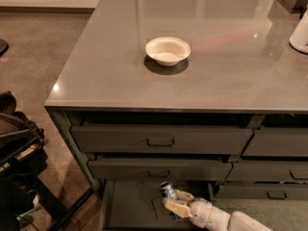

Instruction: Place redbull can into bottom drawer

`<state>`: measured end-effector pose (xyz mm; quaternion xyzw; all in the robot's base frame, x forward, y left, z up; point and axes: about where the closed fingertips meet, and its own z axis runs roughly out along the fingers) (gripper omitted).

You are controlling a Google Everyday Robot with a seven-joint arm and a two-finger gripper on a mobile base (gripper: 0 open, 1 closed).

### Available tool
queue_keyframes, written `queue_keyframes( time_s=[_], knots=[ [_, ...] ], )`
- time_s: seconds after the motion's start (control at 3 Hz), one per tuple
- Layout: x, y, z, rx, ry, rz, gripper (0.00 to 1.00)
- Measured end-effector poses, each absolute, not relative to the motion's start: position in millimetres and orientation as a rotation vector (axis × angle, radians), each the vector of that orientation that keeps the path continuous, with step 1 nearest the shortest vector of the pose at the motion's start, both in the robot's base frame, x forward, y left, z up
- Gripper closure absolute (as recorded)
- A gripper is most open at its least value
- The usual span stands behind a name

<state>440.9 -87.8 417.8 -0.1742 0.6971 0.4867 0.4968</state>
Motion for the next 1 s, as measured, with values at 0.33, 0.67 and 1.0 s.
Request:
queue_keyframes(
  time_s=[0.33, 0.67, 1.0],
  knots=[
    [447.1, -88.1, 377.9, -0.384, 1.758, 1.182, 1.0],
    [447.5, -87.9, 374.9, -0.382, 1.763, 1.182, 1.0],
    [450.5, -82.0, 363.1, -0.375, 1.816, 1.17, 1.0]
  ],
)
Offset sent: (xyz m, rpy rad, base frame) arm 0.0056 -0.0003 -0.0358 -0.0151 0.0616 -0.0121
